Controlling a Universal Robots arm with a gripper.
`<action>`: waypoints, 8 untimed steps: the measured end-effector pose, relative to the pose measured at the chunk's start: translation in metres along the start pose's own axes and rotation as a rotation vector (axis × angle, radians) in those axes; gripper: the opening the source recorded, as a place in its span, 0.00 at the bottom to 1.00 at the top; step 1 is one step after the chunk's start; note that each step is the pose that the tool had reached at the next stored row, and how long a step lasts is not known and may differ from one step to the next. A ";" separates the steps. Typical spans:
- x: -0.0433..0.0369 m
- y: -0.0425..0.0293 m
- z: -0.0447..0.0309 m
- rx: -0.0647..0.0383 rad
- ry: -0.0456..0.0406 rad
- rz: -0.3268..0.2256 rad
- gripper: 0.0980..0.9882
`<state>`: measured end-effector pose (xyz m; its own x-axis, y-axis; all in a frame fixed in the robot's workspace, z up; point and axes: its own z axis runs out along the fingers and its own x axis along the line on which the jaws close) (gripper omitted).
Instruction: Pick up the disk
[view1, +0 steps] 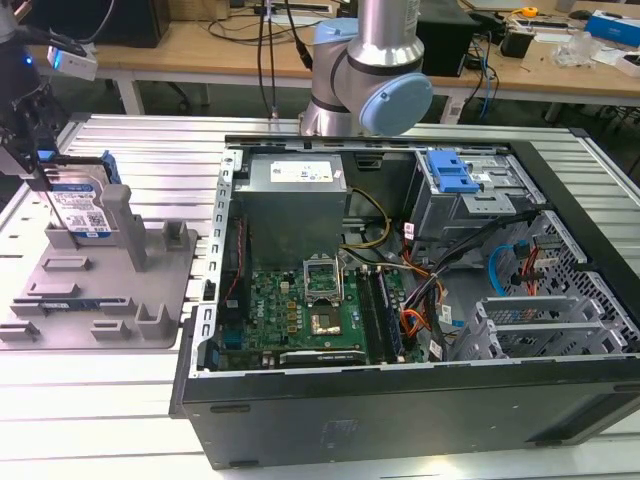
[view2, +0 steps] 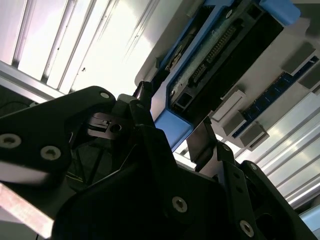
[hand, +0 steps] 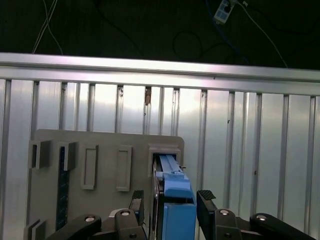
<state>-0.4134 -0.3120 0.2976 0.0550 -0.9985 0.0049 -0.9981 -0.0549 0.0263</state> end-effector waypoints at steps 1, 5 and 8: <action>0.0000 -0.0001 0.0002 0.000 -0.0001 0.000 0.50; 0.0010 0.0000 0.0002 0.000 -0.0001 0.001 0.50; 0.0024 0.0001 0.0005 0.000 -0.0001 0.002 0.50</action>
<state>-0.4134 -0.3144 0.2972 0.0533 -0.9986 0.0048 -0.9982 -0.0531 0.0260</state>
